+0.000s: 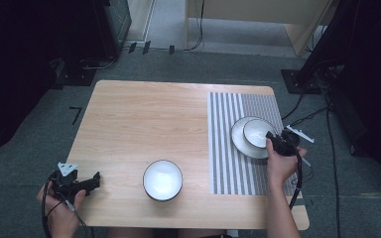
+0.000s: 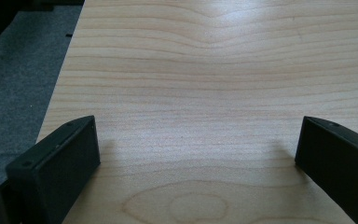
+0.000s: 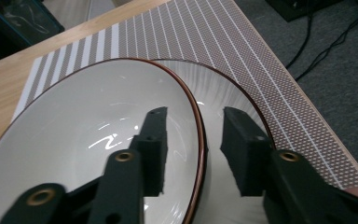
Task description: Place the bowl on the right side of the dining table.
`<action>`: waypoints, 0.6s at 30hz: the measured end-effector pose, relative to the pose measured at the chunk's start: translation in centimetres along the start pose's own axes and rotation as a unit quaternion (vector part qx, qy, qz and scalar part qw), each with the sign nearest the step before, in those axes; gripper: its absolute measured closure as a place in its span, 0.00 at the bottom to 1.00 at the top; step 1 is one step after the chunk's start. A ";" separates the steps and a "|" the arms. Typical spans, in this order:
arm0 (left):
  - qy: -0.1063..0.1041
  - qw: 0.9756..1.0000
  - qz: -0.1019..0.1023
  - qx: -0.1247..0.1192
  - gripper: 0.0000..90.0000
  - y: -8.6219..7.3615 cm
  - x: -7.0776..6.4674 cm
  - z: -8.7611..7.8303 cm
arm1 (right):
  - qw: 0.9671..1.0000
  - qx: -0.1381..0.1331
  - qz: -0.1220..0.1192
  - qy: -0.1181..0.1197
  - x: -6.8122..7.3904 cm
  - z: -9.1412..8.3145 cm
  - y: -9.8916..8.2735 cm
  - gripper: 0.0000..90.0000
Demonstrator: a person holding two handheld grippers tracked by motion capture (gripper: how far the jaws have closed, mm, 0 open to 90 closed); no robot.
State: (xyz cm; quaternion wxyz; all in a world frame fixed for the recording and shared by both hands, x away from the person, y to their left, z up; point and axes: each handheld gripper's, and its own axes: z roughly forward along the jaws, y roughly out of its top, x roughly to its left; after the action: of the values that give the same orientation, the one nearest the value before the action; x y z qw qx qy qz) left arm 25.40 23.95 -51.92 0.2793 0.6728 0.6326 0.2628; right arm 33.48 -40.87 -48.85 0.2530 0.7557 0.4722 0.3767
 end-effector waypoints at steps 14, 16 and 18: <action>0.000 1.000 0.000 0.000 0.00 0.0 0.0 0.0 | 1.000 -0.017 -0.022 -0.011 0.4 -0.3 -0.2 0.17; 0.000 1.000 0.000 0.000 0.00 0.0 0.0 0.0 | 0.999 -0.027 -0.027 -0.022 0.4 -0.6 -0.3 0.17; 0.000 1.000 0.000 0.000 0.00 0.0 0.0 0.0 | 0.999 -0.031 -0.033 -0.020 0.4 -0.7 -0.3 0.17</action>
State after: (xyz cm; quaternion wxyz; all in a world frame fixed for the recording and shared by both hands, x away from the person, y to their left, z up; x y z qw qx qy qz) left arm 25.40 23.95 -51.92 0.2792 0.6729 0.6326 0.2628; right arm 32.85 -40.39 -48.52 0.2979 0.7390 0.4795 0.3676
